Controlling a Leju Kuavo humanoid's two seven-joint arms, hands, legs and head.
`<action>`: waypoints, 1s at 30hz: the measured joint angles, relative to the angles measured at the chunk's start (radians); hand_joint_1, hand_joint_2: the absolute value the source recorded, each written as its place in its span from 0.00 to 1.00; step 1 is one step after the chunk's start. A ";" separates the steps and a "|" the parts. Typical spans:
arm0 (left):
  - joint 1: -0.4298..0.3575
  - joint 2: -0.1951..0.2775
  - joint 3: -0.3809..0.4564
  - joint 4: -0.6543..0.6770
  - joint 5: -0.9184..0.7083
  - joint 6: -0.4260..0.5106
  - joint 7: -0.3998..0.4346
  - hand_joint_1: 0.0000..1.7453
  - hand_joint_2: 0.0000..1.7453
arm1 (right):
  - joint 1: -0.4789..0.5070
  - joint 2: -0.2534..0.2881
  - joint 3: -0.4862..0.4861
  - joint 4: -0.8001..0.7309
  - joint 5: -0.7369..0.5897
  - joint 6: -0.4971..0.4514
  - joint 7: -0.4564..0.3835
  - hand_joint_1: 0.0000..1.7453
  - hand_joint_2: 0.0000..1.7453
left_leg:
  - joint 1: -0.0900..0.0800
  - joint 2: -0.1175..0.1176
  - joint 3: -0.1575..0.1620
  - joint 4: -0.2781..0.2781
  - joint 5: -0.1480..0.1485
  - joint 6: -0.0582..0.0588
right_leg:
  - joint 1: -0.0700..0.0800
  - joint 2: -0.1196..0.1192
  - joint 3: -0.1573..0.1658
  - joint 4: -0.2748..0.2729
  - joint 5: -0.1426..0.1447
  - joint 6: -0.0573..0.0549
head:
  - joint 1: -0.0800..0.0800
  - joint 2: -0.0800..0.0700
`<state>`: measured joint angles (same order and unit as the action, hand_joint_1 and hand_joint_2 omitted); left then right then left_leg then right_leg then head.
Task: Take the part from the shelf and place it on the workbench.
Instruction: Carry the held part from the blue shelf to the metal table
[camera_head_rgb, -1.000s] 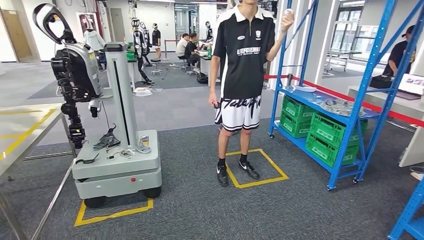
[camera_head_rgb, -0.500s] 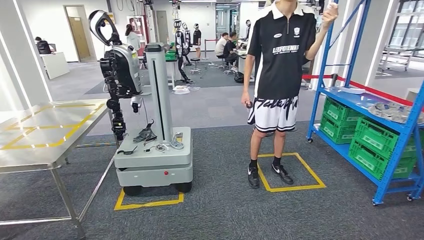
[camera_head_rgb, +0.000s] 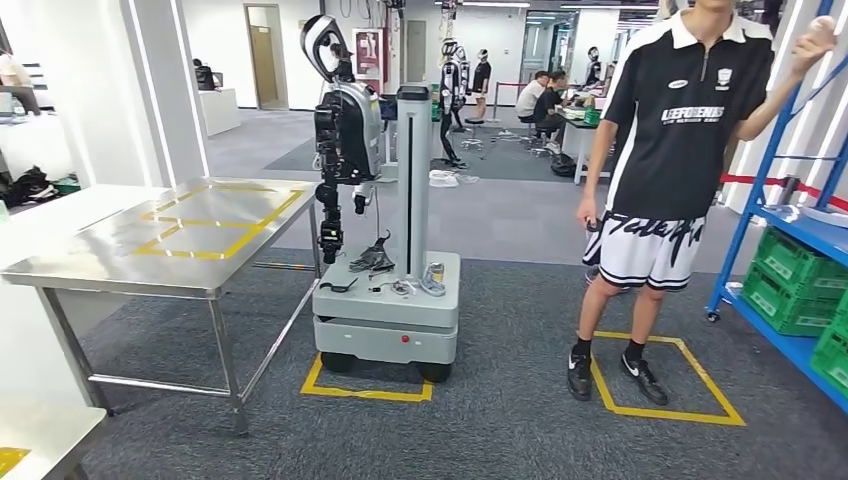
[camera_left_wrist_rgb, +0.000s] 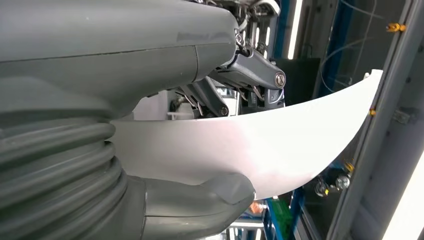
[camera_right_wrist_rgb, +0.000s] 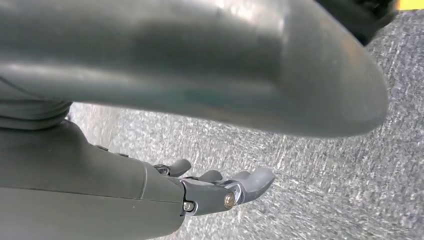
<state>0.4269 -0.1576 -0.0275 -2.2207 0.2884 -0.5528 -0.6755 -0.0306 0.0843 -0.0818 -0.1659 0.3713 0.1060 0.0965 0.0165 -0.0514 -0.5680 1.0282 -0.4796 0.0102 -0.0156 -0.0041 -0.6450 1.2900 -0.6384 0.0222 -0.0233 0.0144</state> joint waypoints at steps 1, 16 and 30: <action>-0.005 -0.002 0.003 0.006 0.003 -0.006 0.004 1.00 1.00 | 0.000 0.000 -0.002 0.000 0.000 0.000 -0.001 0.00 0.00 | -0.001 -0.015 0.001 0.001 0.000 0.000 | 0.002 0.007 0.016 -0.046 0.036 -0.006 | 0.000 0.000; -0.045 -0.018 0.038 0.053 0.025 -0.034 0.038 1.00 1.00 | 0.002 0.006 -0.028 0.000 -0.004 -0.001 -0.018 0.00 0.00 | 0.004 0.051 -0.110 0.214 -0.087 -0.062 | 0.003 -0.060 0.110 -0.285 0.138 -0.052 | -0.001 0.000; -0.046 -0.044 0.056 0.051 0.033 -0.058 0.056 1.00 1.00 | -0.002 -0.016 -0.052 0.000 -0.021 0.000 -0.007 0.00 0.00 | 0.003 0.007 -0.013 0.004 0.007 -0.003 | 0.000 -0.002 -0.005 0.010 -0.011 0.003 | 0.001 0.000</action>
<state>0.3806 -0.2013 0.0283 -2.1694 0.3215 -0.6107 -0.6195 -0.0328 0.0686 -0.1336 -0.1659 0.3500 0.1060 0.0899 0.0198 -0.0448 -0.5806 1.0317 -0.4727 0.0076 -0.0158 -0.0057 -0.6495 1.2997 -0.6495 0.0253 -0.0225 0.0144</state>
